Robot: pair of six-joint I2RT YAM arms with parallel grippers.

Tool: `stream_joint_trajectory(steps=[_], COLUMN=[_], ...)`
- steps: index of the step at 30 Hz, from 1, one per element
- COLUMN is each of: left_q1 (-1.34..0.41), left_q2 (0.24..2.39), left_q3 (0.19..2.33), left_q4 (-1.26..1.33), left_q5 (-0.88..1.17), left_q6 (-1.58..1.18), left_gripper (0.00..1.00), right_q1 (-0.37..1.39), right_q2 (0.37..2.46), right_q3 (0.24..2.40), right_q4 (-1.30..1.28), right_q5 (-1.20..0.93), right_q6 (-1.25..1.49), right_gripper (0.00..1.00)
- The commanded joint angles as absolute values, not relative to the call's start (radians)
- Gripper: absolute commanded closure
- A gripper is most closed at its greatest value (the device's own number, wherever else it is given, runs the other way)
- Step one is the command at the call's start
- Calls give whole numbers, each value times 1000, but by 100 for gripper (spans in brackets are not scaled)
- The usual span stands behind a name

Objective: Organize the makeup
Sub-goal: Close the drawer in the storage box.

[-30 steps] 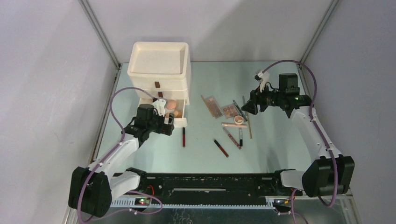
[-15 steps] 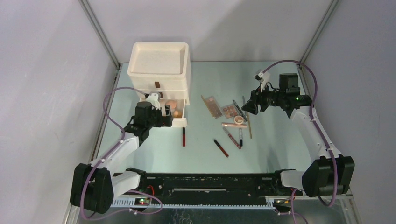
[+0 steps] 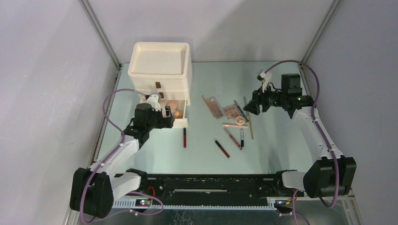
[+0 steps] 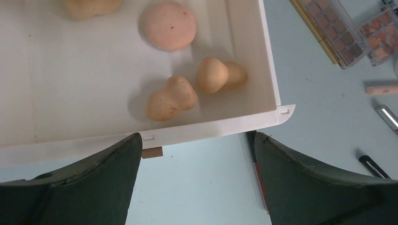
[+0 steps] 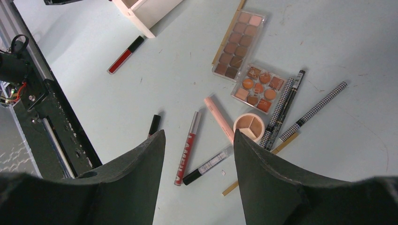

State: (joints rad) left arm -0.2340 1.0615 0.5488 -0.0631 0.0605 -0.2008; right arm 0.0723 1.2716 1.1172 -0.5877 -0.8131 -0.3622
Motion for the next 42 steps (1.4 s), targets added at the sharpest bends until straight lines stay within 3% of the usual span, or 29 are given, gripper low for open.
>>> stream_joint_trajectory(steps=[1,7,17,26,42], left_q1=[-242,-324,-495,-494,-446], left_q2=[1005,958,1010,1113,1344], left_q3=[530,548,611,637,733], left_q4=[-58,-115,-420,-479,-337], left_q5=[127,209,261,123,3], left_q6=[-112,51,526,952,1134], left_gripper=[8,11,11,11,12], right_q1=[67,67,65,66,66], right_q2=[1250,1246,1244,1253,1253], right_q3=[1118,1118,1118,1118,1119], right_q4=[-587,-587,-592,-596,-603], right_q5=[-825,-822,-820,-824,-840], right_q6=[-379,-381,-390,-397,-405], right_gripper=[35,35,35,35,35])
